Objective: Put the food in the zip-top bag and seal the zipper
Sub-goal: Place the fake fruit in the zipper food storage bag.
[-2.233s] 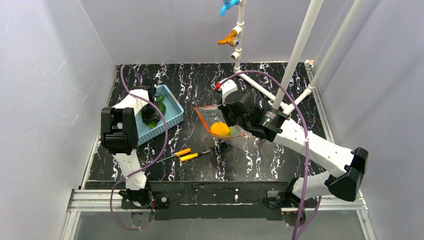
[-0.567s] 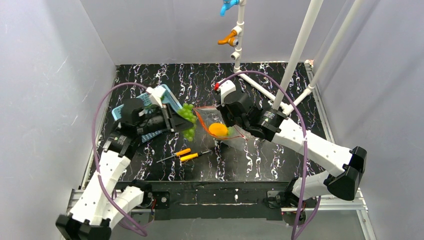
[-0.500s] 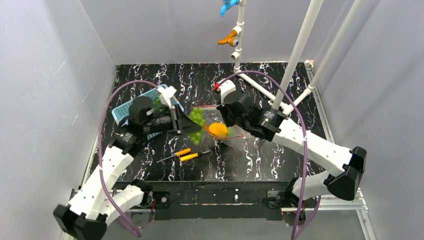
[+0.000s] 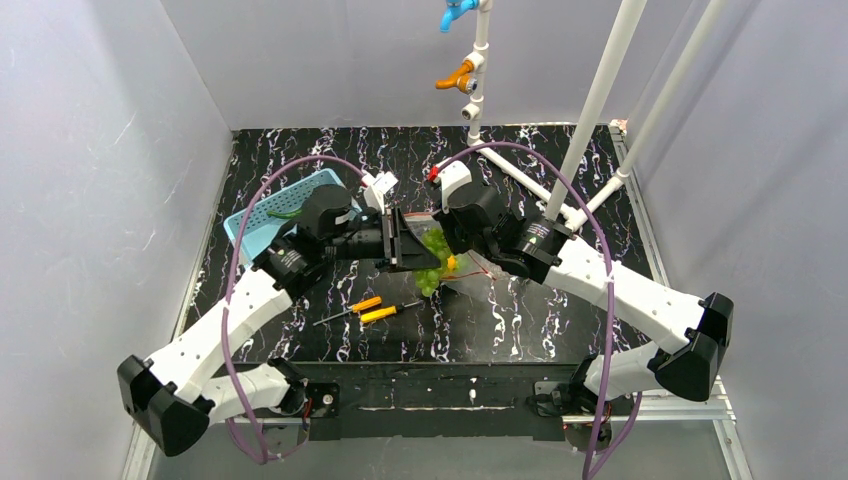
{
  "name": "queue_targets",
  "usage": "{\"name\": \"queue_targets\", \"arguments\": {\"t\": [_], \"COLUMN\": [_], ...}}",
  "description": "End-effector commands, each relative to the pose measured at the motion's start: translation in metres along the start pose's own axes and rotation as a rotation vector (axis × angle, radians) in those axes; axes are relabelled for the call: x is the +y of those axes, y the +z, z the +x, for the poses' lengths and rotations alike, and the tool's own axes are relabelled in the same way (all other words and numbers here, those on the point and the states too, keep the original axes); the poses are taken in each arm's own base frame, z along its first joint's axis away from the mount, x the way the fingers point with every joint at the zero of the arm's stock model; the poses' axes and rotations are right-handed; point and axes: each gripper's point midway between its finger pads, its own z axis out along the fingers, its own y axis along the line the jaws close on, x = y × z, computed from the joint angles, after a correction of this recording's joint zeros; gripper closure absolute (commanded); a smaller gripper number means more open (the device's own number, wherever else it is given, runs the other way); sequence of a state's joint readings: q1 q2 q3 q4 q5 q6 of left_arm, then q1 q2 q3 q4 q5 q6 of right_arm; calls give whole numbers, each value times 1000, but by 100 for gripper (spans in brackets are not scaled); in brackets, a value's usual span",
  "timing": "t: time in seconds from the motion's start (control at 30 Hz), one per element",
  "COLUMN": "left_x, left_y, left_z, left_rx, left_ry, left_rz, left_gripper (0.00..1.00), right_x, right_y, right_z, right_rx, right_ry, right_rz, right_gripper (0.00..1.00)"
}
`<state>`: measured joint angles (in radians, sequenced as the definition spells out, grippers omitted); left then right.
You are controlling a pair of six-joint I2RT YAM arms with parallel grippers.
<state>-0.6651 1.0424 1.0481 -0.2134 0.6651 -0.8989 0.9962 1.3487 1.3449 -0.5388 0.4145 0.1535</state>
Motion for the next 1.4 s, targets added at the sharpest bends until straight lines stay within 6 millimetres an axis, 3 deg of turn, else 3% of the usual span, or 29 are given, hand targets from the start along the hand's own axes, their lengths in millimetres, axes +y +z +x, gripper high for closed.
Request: {"name": "queue_targets", "arguments": {"t": [0.0, 0.23, 0.43, 0.77, 1.03, 1.13, 1.37], "left_x": [1, 33, 40, 81, 87, 85, 73], "left_y": [12, 19, 32, 20, 32, 38, 42], "left_z": [-11, -22, -30, -51, -65, -68, -70], "left_rx": [-28, -127, -156, -284, -333, -319, -302], "left_ry": [-110, -247, -281, -226, -283, -279, -252], "left_rz": [-12, -141, -115, -369, -369, -360, -300], "left_gripper": [100, 100, 100, 100, 99, 86, 42], "right_x": [4, 3, 4, 16, 22, 22, 19], "right_y": [-10, -13, -15, -18, -18, -18, -17], "right_z": [-27, -27, -29, -28, -28, -27, -26], "right_rx": [-94, -95, -96, -93, -85, -85, -87], "right_ry": [32, 32, 35, 65, 78, 78, 79], "right_rz": [-28, -26, -39, -102, -130, -129, -113], "right_gripper": [99, 99, 99, 99, 99, 99, 99]}}
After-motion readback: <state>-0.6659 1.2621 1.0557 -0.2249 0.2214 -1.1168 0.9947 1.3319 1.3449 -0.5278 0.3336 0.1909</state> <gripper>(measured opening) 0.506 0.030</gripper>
